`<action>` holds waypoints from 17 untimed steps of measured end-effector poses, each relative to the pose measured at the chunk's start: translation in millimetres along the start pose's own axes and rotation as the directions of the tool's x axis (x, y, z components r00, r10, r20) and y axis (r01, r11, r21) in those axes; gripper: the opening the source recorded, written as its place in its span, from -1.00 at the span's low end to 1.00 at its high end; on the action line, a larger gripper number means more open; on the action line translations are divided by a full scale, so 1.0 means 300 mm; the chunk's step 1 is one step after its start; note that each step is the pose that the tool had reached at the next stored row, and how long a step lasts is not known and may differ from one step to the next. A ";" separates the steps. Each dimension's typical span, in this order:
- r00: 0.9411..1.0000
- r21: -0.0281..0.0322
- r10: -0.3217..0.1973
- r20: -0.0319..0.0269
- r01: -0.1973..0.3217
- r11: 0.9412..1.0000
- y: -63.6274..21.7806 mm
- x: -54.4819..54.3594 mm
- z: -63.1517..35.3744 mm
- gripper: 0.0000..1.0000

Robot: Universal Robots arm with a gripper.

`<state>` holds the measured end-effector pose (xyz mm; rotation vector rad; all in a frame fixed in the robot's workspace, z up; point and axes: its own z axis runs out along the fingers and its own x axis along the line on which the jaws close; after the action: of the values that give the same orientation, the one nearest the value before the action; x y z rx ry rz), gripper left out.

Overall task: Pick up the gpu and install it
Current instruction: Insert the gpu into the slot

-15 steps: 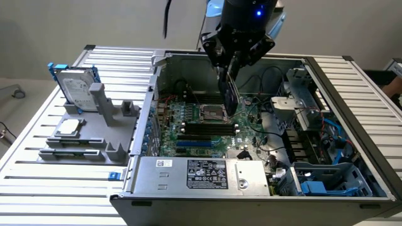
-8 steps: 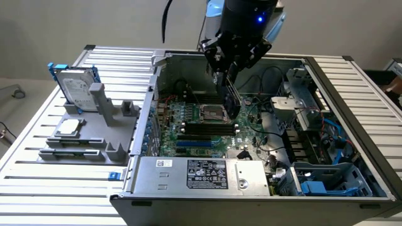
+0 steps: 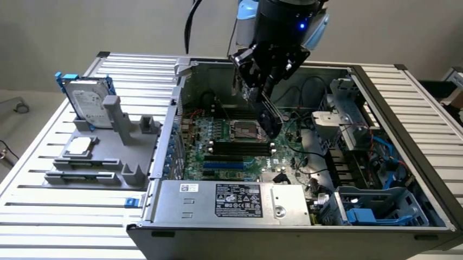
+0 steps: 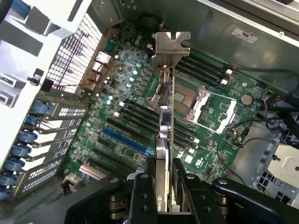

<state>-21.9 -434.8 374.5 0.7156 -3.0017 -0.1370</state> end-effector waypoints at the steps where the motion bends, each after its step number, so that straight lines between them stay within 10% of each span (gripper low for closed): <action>1: 1.000 0.002 -0.014 0.003 0.014 1.000 0.000 0.000 0.001 -0.47; 10: 0.989 0.020 -0.149 0.023 0.148 0.989 -0.001 0.000 0.008 -0.47; 17: 0.965 0.029 -0.263 0.025 0.262 0.965 -0.002 -0.001 0.017 -0.47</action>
<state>-21.9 -434.7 369.5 1.1219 -2.9250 -0.1211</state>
